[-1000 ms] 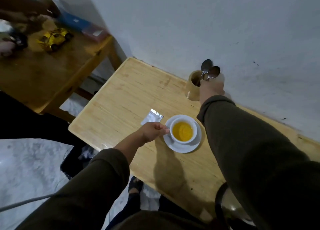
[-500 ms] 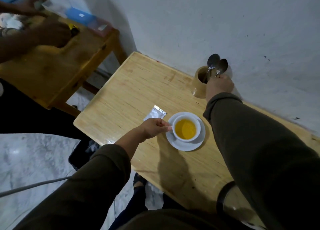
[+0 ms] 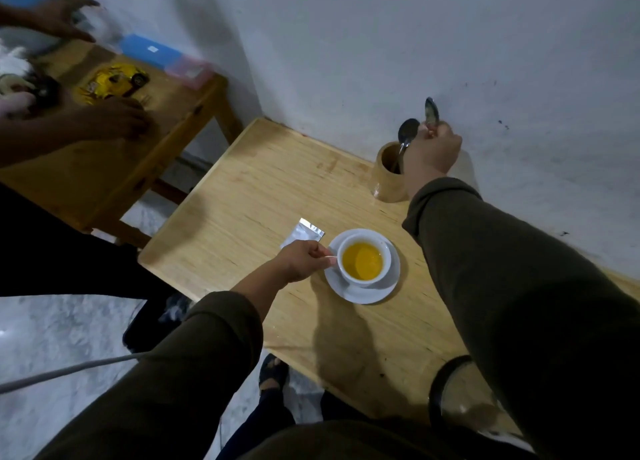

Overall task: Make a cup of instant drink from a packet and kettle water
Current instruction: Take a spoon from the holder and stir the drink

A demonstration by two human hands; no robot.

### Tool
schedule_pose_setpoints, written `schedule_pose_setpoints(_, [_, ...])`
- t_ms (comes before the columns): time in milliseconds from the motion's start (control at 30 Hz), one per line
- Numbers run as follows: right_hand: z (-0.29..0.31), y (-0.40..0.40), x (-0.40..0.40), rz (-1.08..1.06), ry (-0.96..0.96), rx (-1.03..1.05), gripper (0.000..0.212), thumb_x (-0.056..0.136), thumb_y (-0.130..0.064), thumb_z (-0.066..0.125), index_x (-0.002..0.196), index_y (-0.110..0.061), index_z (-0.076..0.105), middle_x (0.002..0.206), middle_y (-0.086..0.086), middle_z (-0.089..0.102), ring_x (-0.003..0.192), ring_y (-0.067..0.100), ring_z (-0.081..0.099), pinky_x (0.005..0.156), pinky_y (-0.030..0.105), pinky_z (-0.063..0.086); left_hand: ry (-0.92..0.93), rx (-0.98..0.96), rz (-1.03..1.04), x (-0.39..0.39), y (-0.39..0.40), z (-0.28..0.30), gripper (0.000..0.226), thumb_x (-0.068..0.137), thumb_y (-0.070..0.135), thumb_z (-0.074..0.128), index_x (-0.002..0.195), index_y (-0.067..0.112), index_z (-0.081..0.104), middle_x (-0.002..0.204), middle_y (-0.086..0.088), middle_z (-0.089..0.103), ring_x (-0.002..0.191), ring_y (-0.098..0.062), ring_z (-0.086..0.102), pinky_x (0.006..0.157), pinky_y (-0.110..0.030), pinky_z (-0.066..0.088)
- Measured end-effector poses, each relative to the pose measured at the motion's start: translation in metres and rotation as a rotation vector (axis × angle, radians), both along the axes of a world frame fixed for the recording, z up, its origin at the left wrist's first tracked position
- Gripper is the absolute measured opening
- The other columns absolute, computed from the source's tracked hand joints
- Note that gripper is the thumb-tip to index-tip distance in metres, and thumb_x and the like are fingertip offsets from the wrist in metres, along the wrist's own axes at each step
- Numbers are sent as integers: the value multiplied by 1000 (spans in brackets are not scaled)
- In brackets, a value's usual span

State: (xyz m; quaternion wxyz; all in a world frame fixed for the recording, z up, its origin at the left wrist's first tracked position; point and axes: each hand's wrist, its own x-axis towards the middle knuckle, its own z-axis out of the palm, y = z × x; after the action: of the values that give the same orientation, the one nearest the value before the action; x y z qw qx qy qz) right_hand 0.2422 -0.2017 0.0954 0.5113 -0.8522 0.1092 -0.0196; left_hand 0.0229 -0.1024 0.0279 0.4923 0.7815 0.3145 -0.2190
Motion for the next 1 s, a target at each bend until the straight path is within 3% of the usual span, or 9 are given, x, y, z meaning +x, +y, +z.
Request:
schedule_pose_setpoints(167, [42, -1, -19, 90, -168, -40, 19, 99, -19, 41, 104, -9, 57, 103, 6, 56, 89, 15, 52, 77, 21, 36, -11, 104, -101, 1, -2, 6, 39, 89, 33, 60, 120, 10, 65, 123, -10, 67, 111, -19, 60, 84, -24, 41])
schedule_pose_setpoints(300, [61, -11, -51, 129, -200, -20, 20, 97, -17, 41, 100, -9, 60, 91, 4, 65, 86, 21, 60, 73, 27, 44, 5, 179, -200, 2, -2, 9, 41, 91, 40, 55, 118, 11, 66, 116, -9, 67, 105, -21, 59, 81, -24, 39])
schedule_pose_setpoints(433, [54, -28, -96, 180, -67, -229, 23, 95, -20, 49, 97, -8, 68, 90, 4, 65, 83, 19, 57, 72, 27, 42, 2, 233, -239, 2, -4, 7, 31, 92, 43, 50, 89, 14, 62, 87, -8, 60, 81, -17, 52, 58, -24, 34])
schedule_pose_setpoints(500, [41, -35, -117, 165, 48, -232, 18, 91, -18, 52, 94, -9, 68, 97, 11, 70, 90, 28, 64, 80, 37, 53, -2, 186, -207, 1, -5, 7, 36, 92, 41, 52, 93, 8, 65, 87, -20, 59, 79, -20, 50, 53, -24, 31])
schedule_pose_setpoints(567, [34, -42, -139, 130, 169, -111, 9, 87, -11, 58, 93, -17, 61, 94, 12, 69, 82, 27, 67, 72, 38, 57, -12, 147, -180, -1, -4, 6, 47, 92, 39, 53, 108, -4, 65, 95, -27, 63, 84, -30, 57, 56, -27, 34])
schedule_pose_setpoints(667, [31, -50, -170, 130, 332, 47, 14, 88, -4, 57, 86, -17, 62, 79, 7, 67, 61, 16, 60, 50, 22, 47, -27, 112, -160, -4, -3, 4, 42, 91, 39, 54, 110, 3, 65, 111, -20, 68, 110, -35, 61, 76, -31, 42])
schedule_pose_setpoints(767, [31, -51, -190, 171, 419, 291, 17, 86, 0, 59, 73, -7, 67, 64, 9, 63, 58, 21, 53, 47, 22, 42, -42, 95, -173, -4, -1, 3, 30, 91, 40, 53, 96, 11, 62, 102, -13, 67, 111, -33, 61, 77, -30, 40])
schedule_pose_setpoints(867, [29, -53, -205, 180, 430, 528, 16, 87, 6, 56, 93, 3, 70, 73, 11, 64, 60, 16, 55, 53, 21, 40, -31, 78, -172, -4, 1, 3, 41, 92, 40, 53, 108, 5, 66, 115, -20, 68, 112, -35, 61, 75, -31, 40])
schedule_pose_setpoints(1000, [19, -56, -218, 243, 256, 316, 5, 84, -7, 69, 85, -11, 69, 79, 2, 67, 67, 10, 61, 56, 13, 46, -32, 38, -156, -3, 1, 3, 28, 90, 40, 56, 96, 13, 60, 104, -15, 67, 94, -29, 60, 77, -31, 42])
